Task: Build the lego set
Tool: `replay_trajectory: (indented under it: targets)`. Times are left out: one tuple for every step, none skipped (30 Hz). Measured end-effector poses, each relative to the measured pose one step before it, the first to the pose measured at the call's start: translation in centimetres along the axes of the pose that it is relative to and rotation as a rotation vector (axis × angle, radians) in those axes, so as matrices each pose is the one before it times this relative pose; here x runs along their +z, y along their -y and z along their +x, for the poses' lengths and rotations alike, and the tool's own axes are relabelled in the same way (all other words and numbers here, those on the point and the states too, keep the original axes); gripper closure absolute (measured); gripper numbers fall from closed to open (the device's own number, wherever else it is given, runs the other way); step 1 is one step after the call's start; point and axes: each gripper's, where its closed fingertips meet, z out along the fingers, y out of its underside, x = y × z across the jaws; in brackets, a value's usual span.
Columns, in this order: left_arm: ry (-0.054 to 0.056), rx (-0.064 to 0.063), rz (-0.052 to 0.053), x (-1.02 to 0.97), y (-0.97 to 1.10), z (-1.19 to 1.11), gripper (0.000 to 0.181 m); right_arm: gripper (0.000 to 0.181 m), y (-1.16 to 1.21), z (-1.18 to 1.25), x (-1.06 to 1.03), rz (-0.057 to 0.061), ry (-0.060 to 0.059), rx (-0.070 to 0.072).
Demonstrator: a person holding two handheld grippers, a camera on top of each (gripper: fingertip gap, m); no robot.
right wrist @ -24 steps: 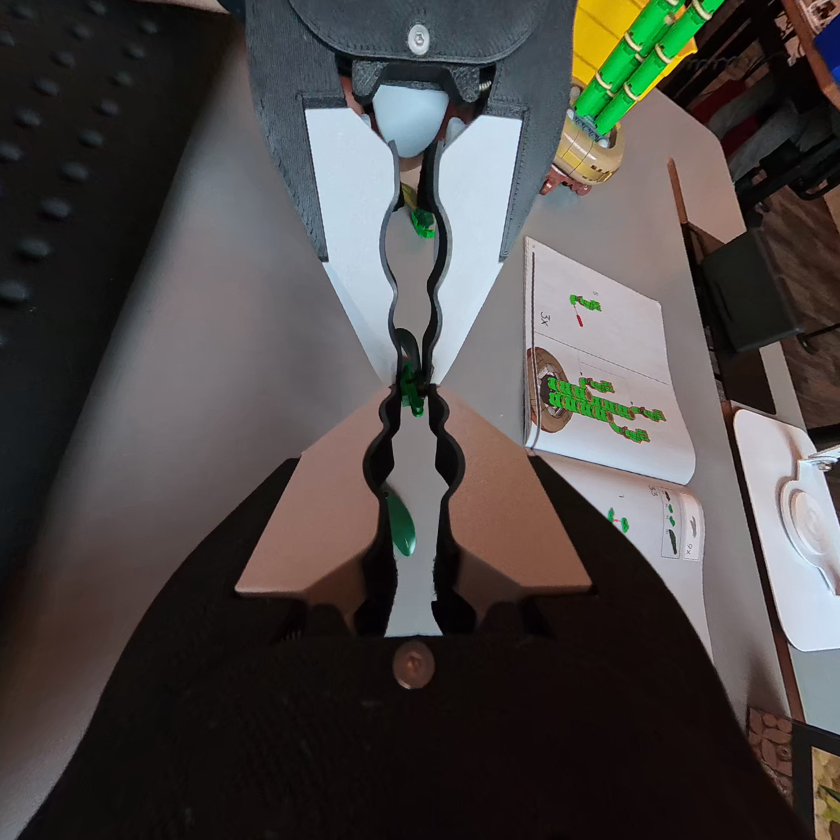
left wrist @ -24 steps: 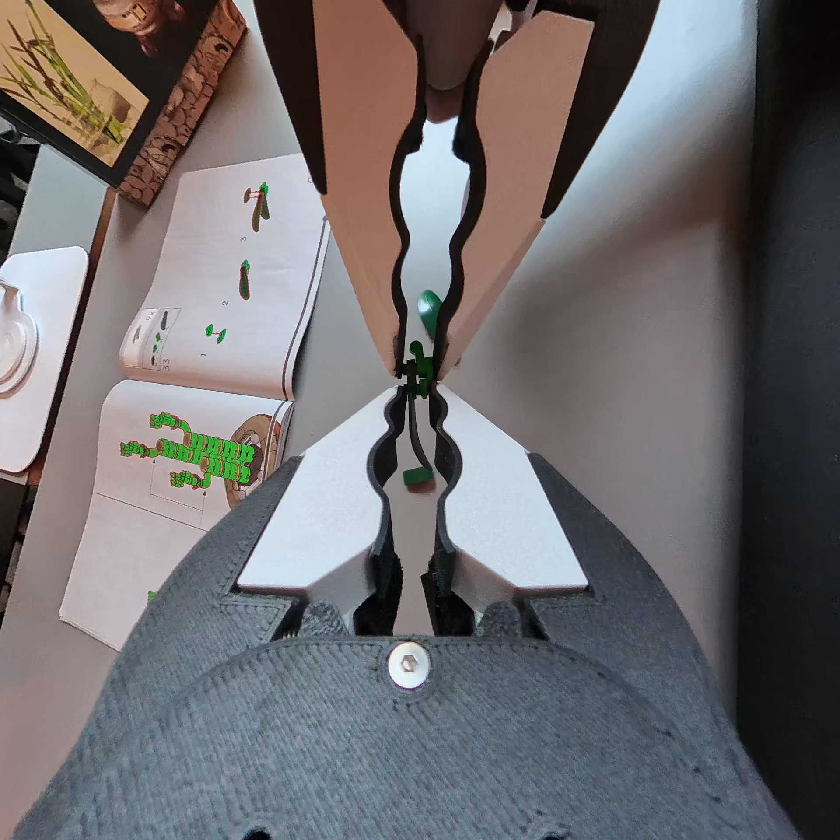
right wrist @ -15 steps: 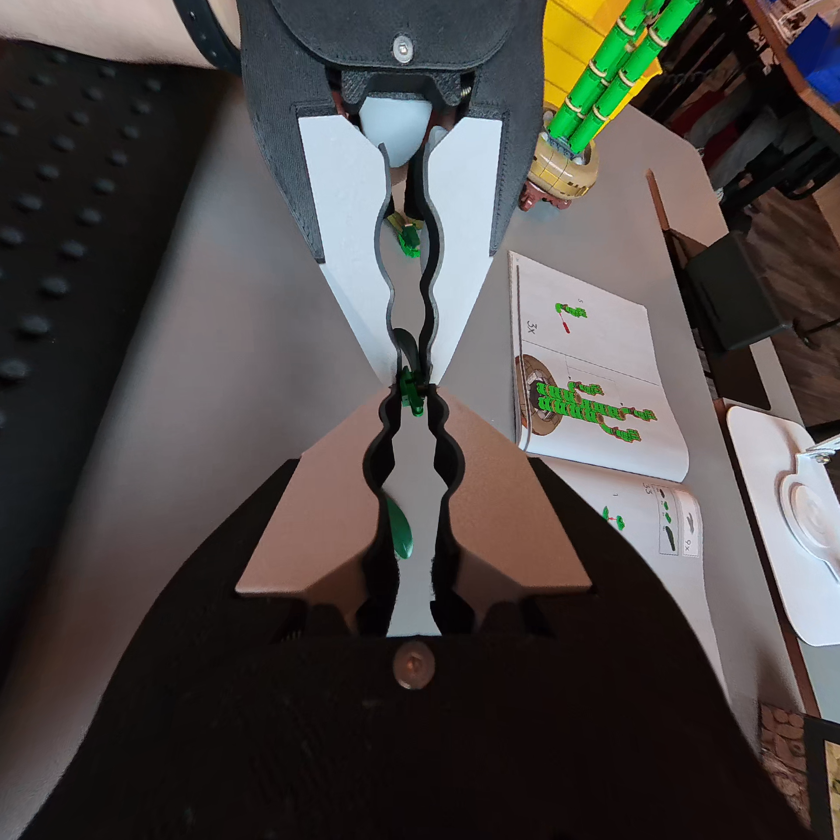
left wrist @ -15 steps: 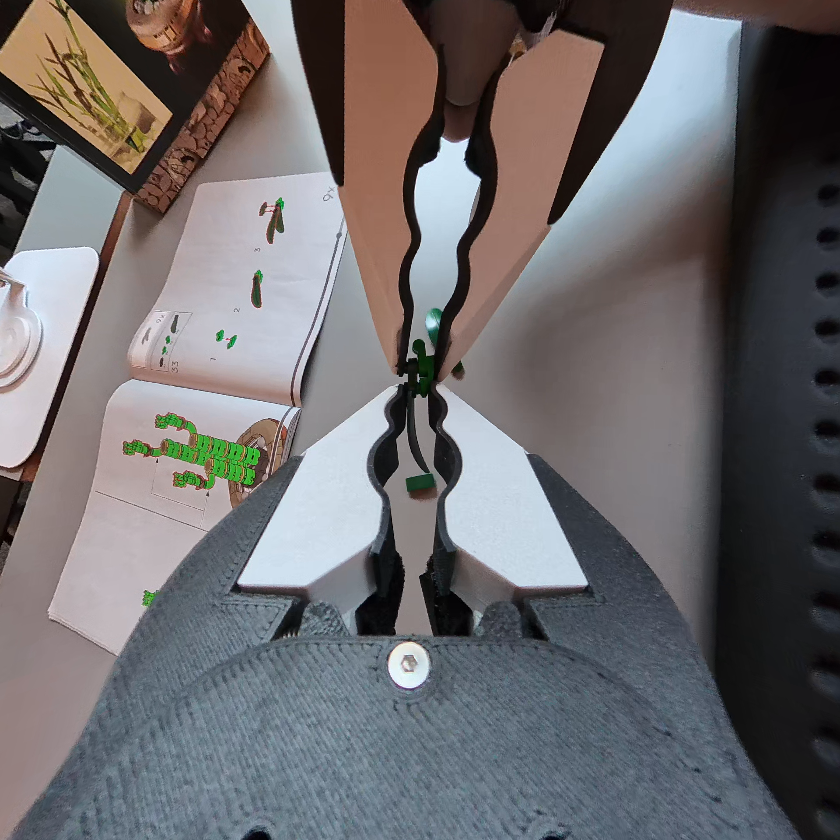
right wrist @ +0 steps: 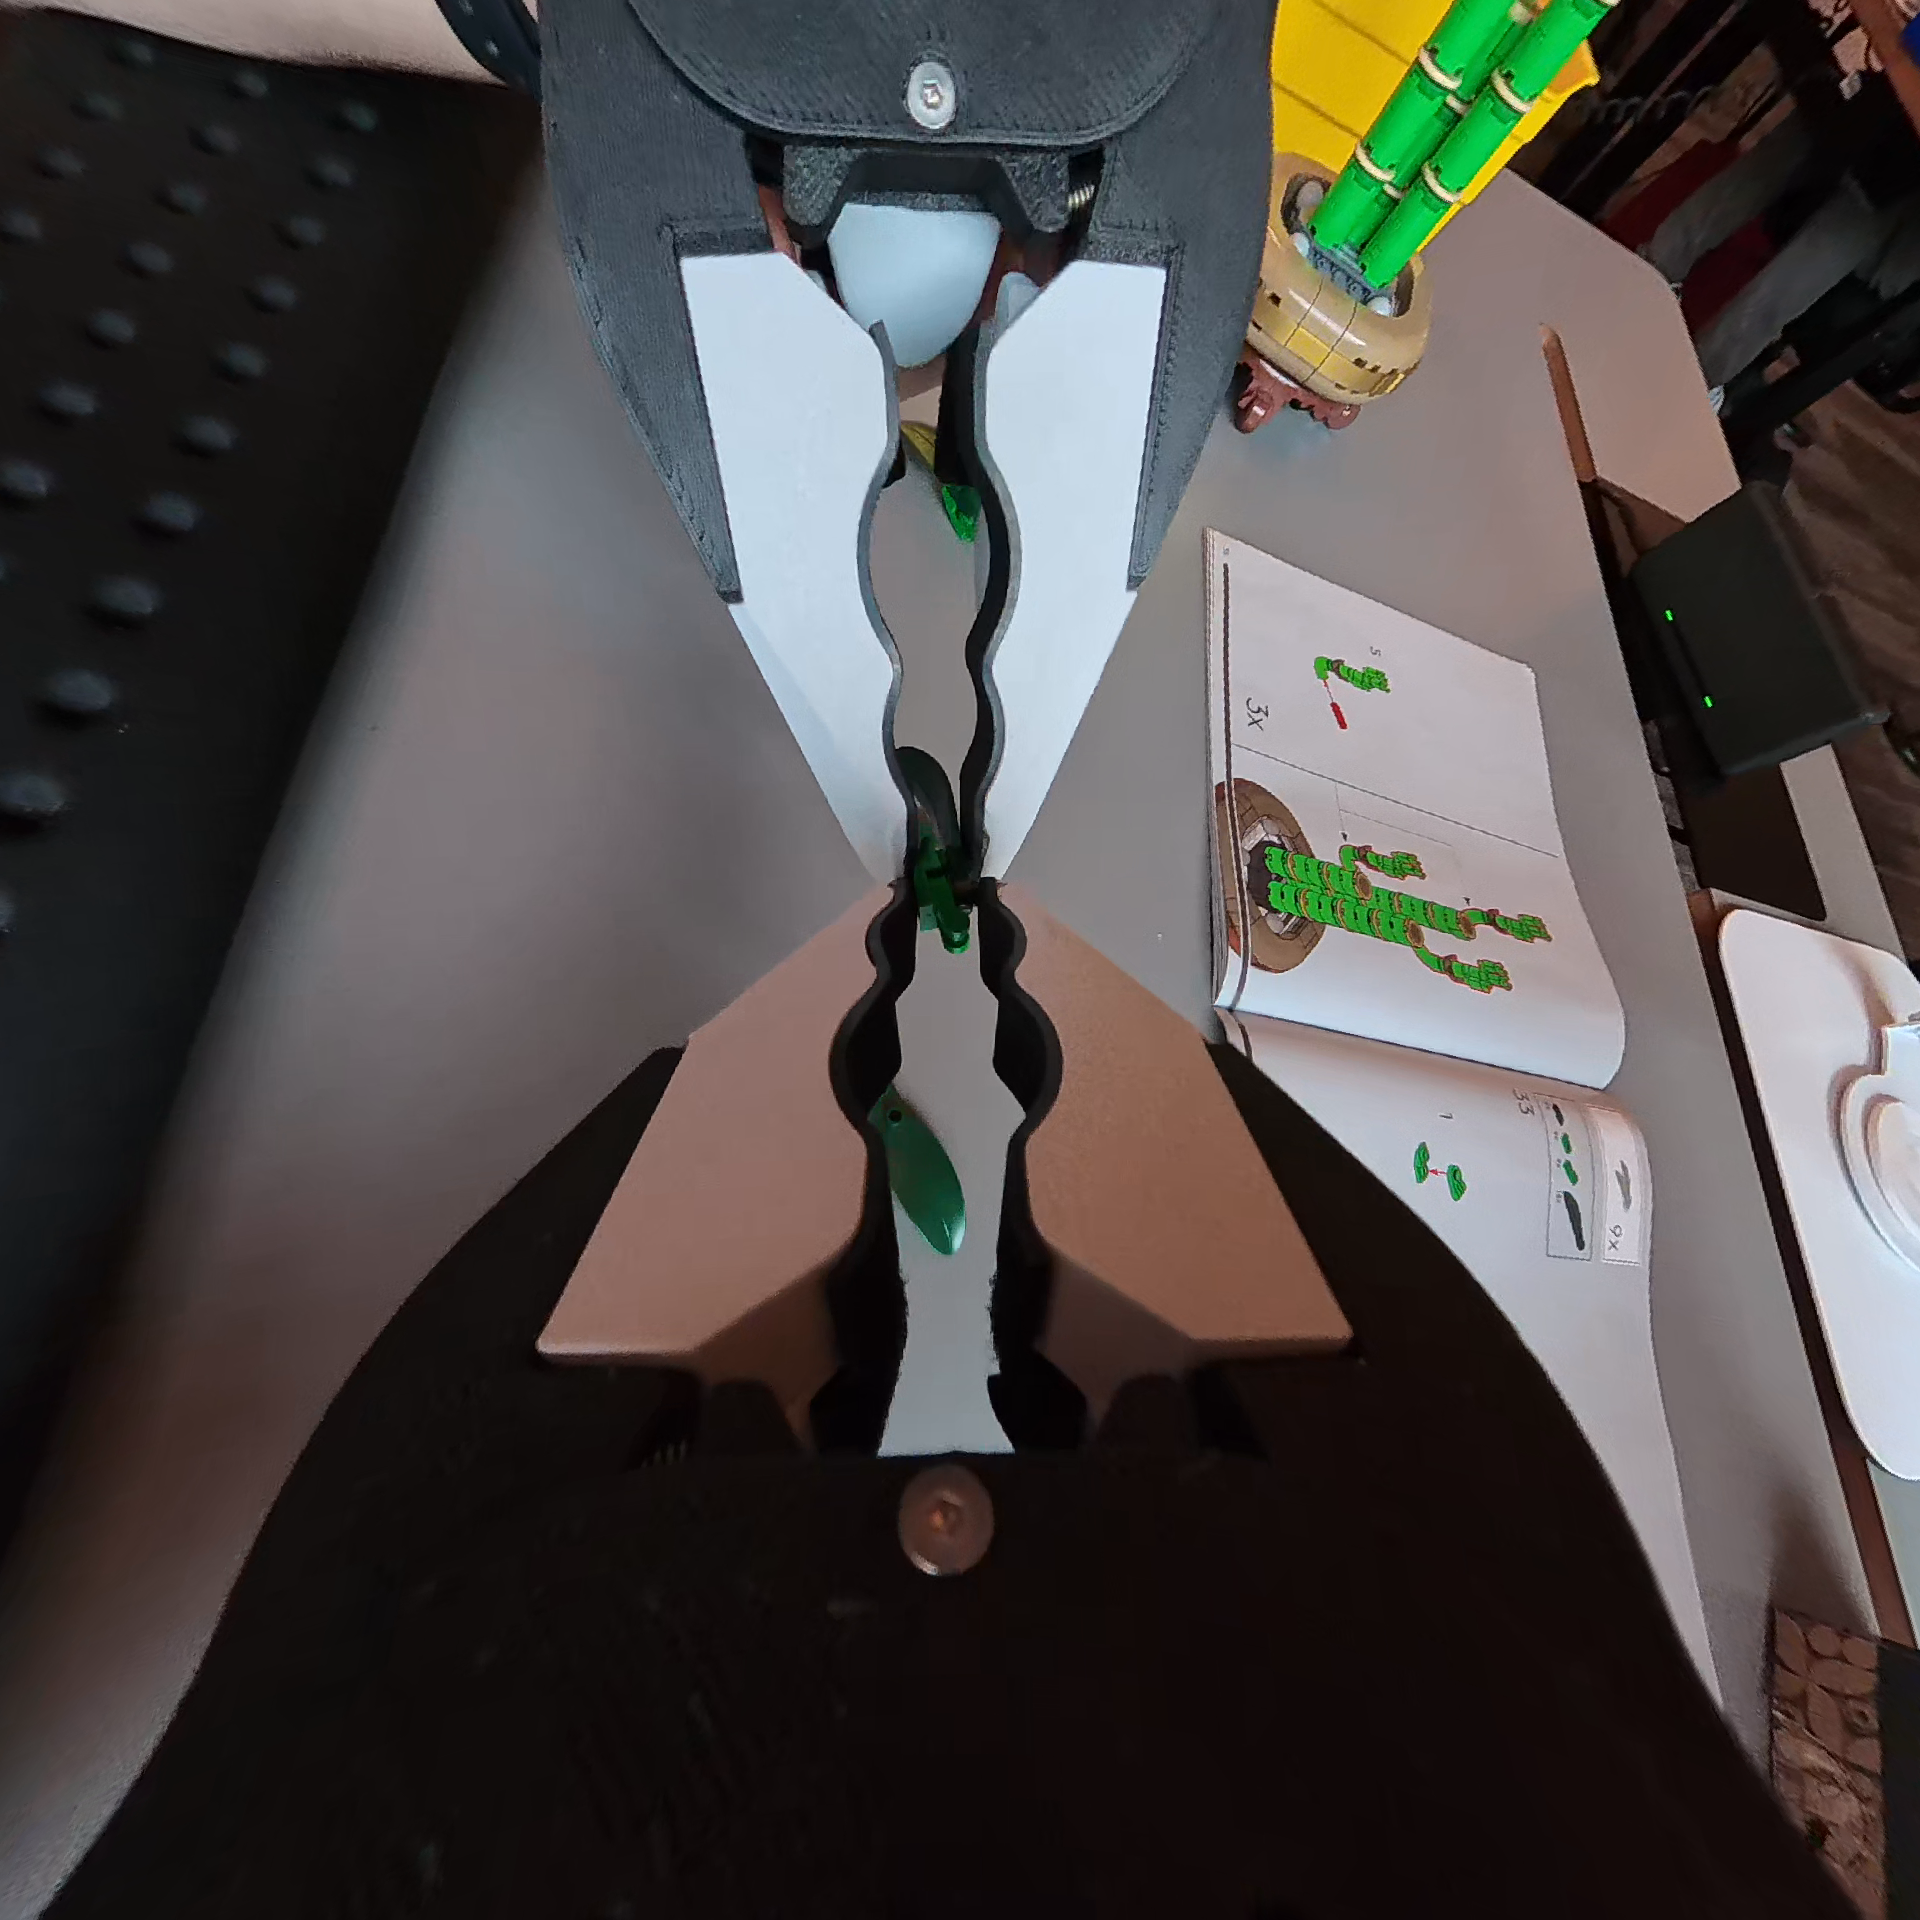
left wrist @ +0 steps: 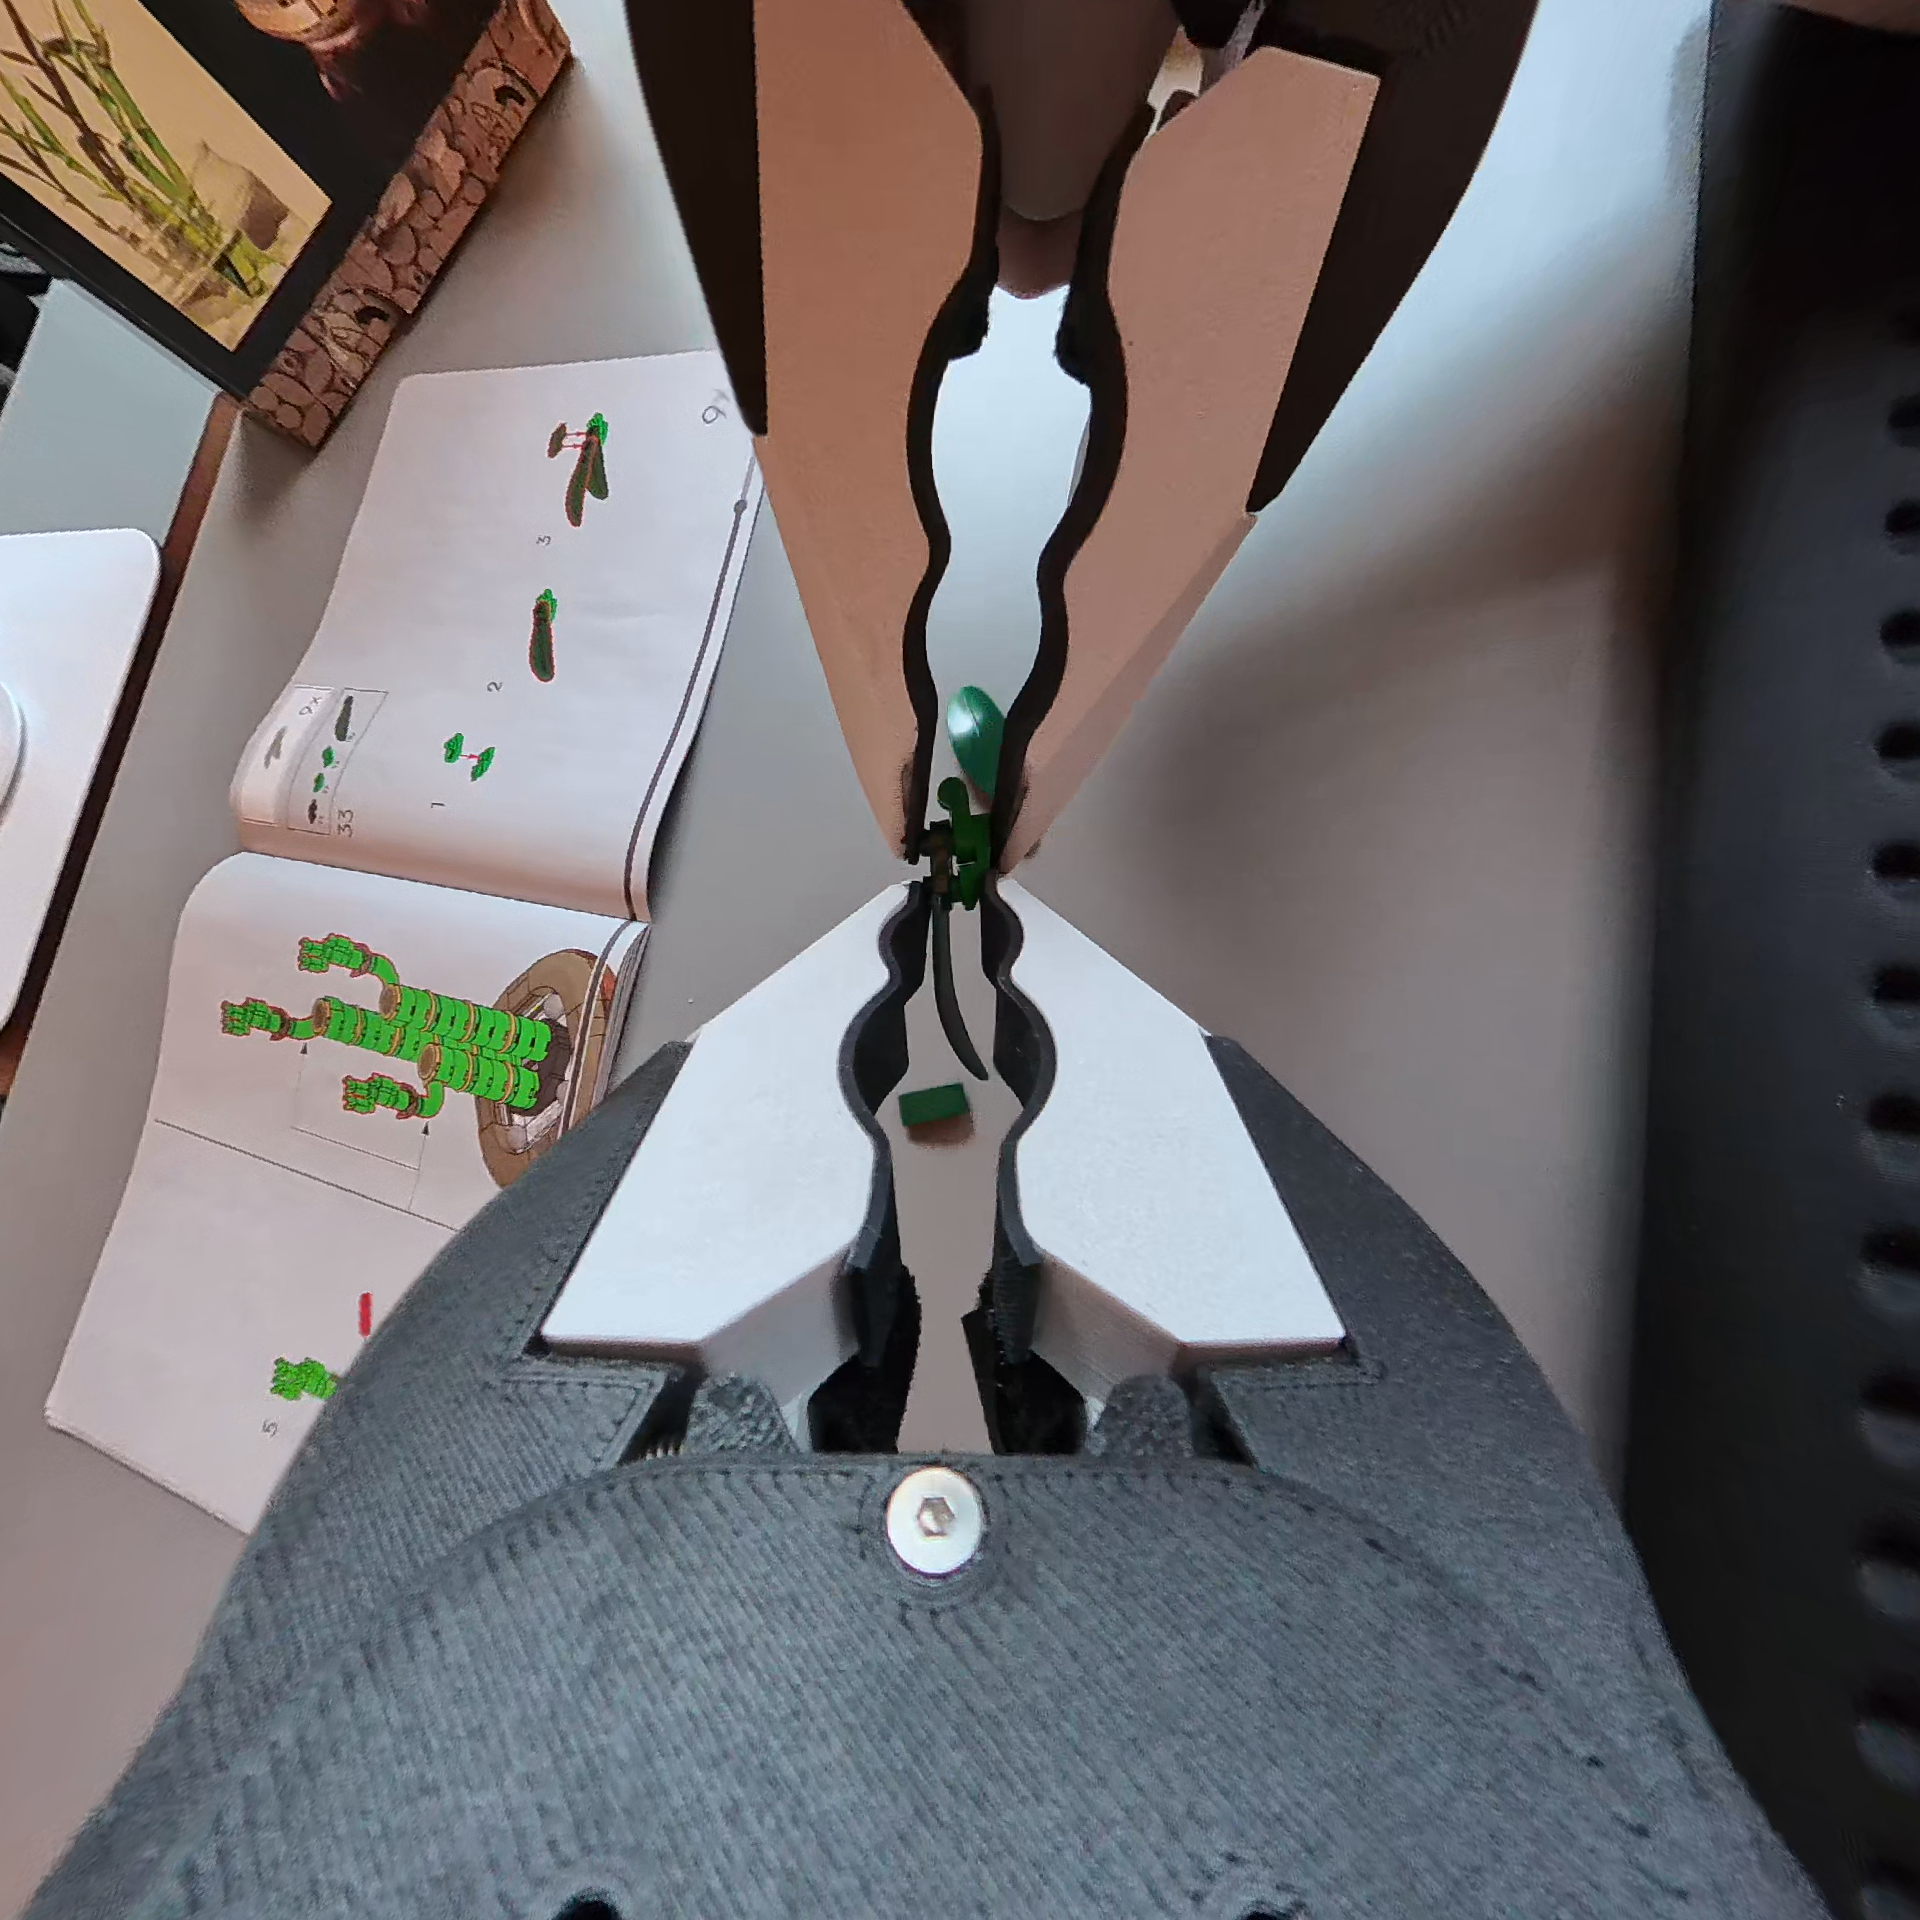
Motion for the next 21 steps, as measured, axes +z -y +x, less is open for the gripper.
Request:
replay_trajectory:
  targets:
    - [-0.0005,-0.0017,0.0107,0.06,0.078,0.06,0.173,0.172,-0.059,-0.066,-0.108,-0.0046,0.0023,-0.0024]
    - [0.0041,0.0003,0.0076,0.006,0.04,-0.039,0.173,0.172,-0.044,0.052,-0.103,-0.0051,-0.0055,-0.0002]
    - [0.0123,0.0006,0.0062,-0.064,0.009,-0.187,0.173,0.172,-0.049,0.144,-0.133,-0.0054,-0.0113,-0.0036]
    - [0.0126,-0.0026,0.0109,-0.101,0.093,-0.212,0.169,0.172,-0.016,0.129,-0.165,-0.0015,-0.0085,-0.0032]
    - [0.0075,-0.0107,0.0167,-0.159,0.204,-0.213,0.165,0.172,0.034,0.222,-0.204,0.004,-0.0124,0.0006]
    - [-0.0003,-0.0198,0.0262,-0.215,0.39,-0.189,0.161,0.172,0.043,0.245,-0.252,0.0069,-0.0111,0.0036]
    - [-0.0062,-0.0278,0.034,-0.305,0.5,-0.19,0.158,0.172,-0.04,0.337,-0.293,0.004,-0.0149,0.0059]
    - [-0.0064,-0.032,0.0438,-0.426,0.613,-0.265,0.157,0.172,-0.077,0.451,-0.315,0.0045,-0.0218,0.0038]
    - [-0.0036,-0.0342,0.0561,-0.547,0.815,-0.373,0.155,0.172,-0.073,0.444,-0.346,0.0077,-0.0205,0.0037]
    - [-0.0005,-0.0366,0.0701,-0.679,1.05,-0.455,0.151,0.171,-0.047,0.47,-0.312,0.0099,-0.0206,0.0065]
    - [0.0053,-0.0399,0.0865,-0.816,1.325,-0.574,0.145,0.171,0.048,0.48,-0.291,0.0147,-0.0223,0.005]
    - [0.0028,-0.0424,0.0952,-0.901,1.449,-0.54,0.139,0.171,0.157,0.491,-0.253,0.0197,-0.0261,-0.0012]
    - [-0.006,-0.0419,0.0927,-0.922,1.323,-0.401,0.134,0.171,0.288,0.412,-0.221,0.023,-0.0251,-0.0081]
    - [-0.024,-0.0312,0.089,-0.886,1.088,-0.133,0.133,0.171,0.35,0.264,-0.158,0.0222,-0.0189,-0.0106]
    - [-0.0367,-0.0133,0.0874,-0.771,0.909,0.144,0.132,0.171,0.377,0.297,-0.136,0.0183,-0.0244,-0.0141]
    - [-0.0149,-0.0084,0.066,-0.455,0.69,-0.075,0.132,0.172,0.44,0.201,-0.108,0.0183,-0.0218,-0.0195]
    - [0.0089,-0.0031,0.0082,-0.165,0.136,-0.334,0.129,0.172,0.47,0.064,-0.101,0.018,-0.0148,-0.0227]
    - [0.0024,0.0244,-0.0284,-0.037,-0.312,-0.075,0.128,0.171,0.428,-0.104,-0.064,0.0131,-0.0016,-0.0161]
    - [0.0051,0.0477,-0.0315,0.027,-0.408,0.065,0.129,0.171,0.339,-0.087,-0.024,0.0075,0.0017,0.0005]
    - [0.0061,0.0536,-0.0286,0.094,-0.422,0.233,0.129,0.171,0.328,-0.128,-0.009,0.0101,0.0069,0.0075]
    - [-0.003,0.0525,-0.037,0.169,-0.548,0.466,0.132,0.171,0.298,-0.219,-0.008,0.0102,0.0138,0.0078]
